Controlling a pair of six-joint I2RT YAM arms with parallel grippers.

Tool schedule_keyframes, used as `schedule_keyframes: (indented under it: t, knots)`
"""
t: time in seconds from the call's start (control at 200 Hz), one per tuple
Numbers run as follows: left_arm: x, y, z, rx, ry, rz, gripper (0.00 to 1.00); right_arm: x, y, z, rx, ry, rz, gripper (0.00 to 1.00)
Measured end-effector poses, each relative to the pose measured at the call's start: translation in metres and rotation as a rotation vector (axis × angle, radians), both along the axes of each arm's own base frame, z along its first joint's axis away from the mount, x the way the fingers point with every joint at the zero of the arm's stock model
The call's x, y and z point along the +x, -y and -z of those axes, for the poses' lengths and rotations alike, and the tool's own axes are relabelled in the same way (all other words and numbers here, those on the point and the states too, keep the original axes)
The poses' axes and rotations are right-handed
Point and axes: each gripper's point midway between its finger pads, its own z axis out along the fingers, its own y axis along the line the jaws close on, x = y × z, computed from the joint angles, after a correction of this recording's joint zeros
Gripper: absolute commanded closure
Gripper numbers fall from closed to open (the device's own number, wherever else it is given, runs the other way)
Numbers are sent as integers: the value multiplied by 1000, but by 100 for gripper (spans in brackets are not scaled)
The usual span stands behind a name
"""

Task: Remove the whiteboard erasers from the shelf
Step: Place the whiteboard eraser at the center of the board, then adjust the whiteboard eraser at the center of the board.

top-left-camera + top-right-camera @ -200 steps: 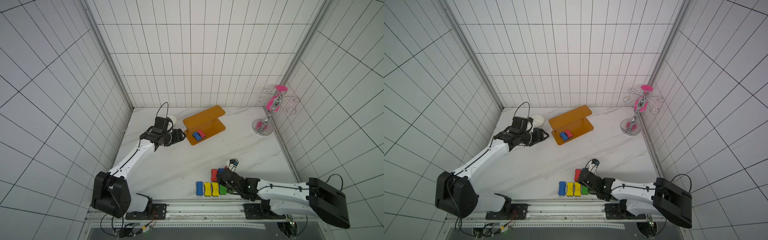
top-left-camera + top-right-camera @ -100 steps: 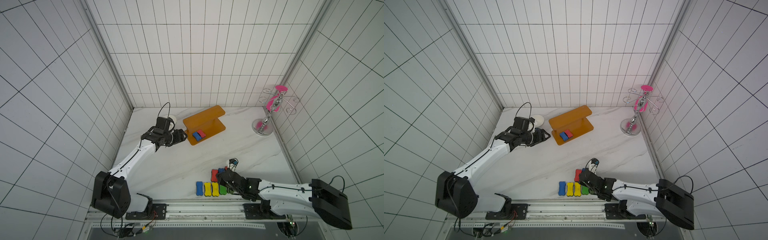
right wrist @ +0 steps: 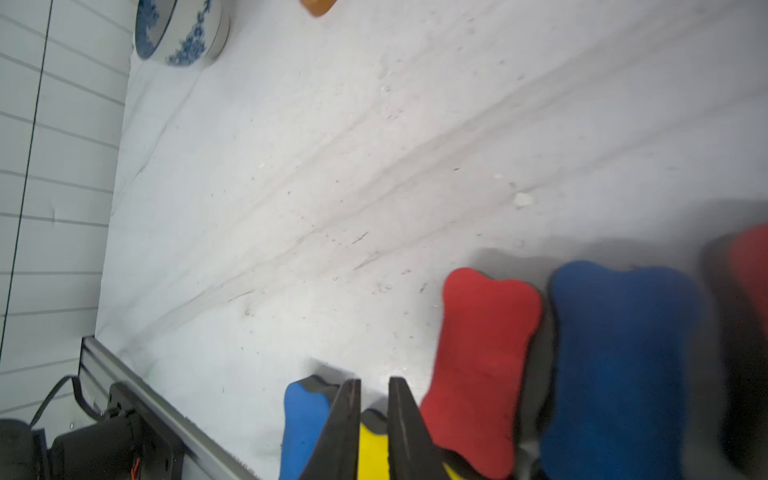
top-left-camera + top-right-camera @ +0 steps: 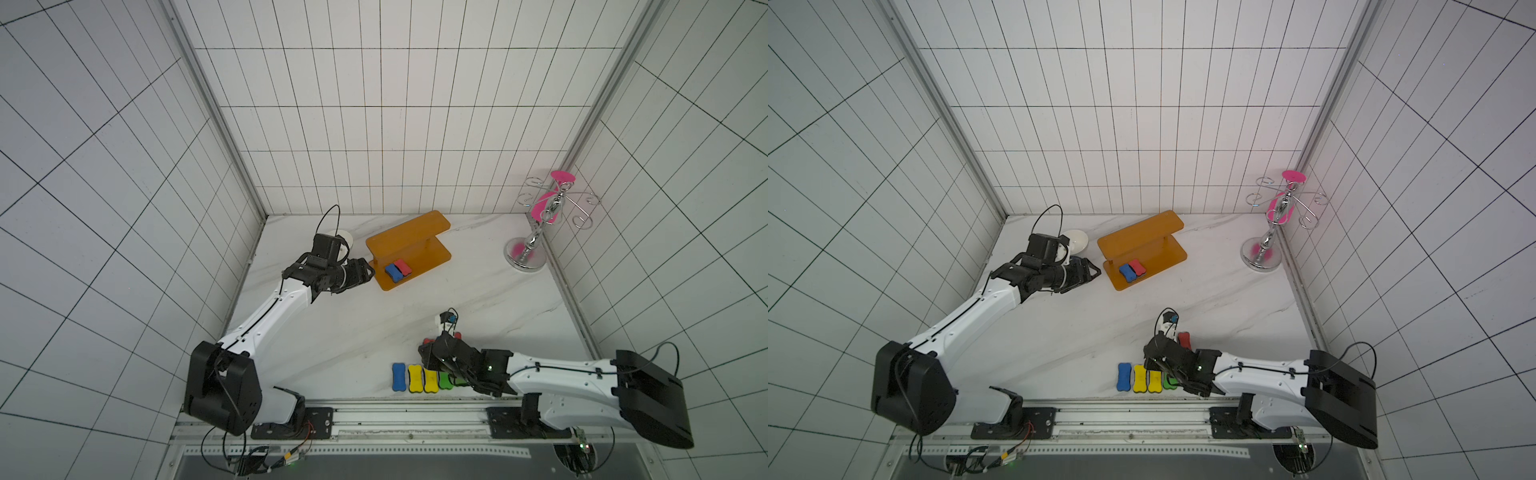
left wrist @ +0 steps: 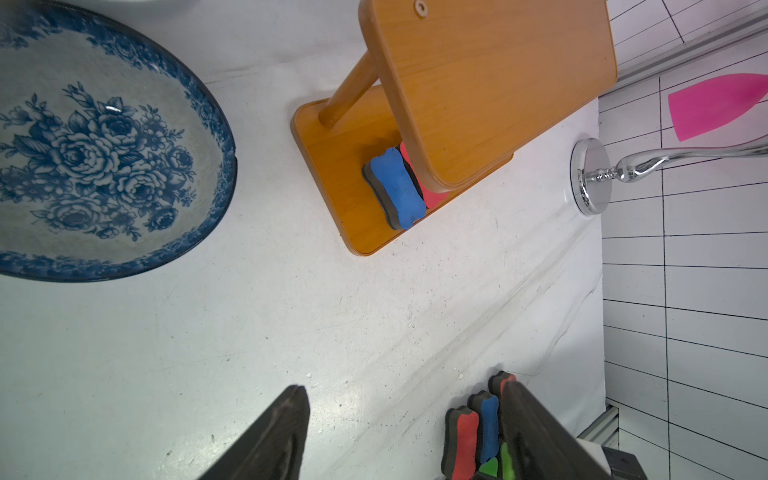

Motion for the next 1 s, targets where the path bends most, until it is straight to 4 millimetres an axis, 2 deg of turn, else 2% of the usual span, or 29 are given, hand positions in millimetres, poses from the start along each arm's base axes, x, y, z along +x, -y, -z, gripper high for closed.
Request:
schedule_keyframes:
  t: [0.075, 0.175, 0.3, 0.525, 0.999]
  knots:
    - [1, -1, 1, 1, -2, -3, 24, 0, -15, -1, -18, -2, -37, 83]
    - [1, -2, 1, 1, -2, -5, 24, -2, -21, 5, -47, -18, -65, 83]
    - [1, -2, 1, 2, -2, -6, 24, -6, -16, 16, -85, -51, -78, 83]
    - [2, -2, 2, 3, -6, -7, 24, -10, -10, 22, -112, -83, -85, 83]
    - [2, -2, 3, 3, -7, -7, 24, -10, -6, 25, -121, -104, -71, 84]
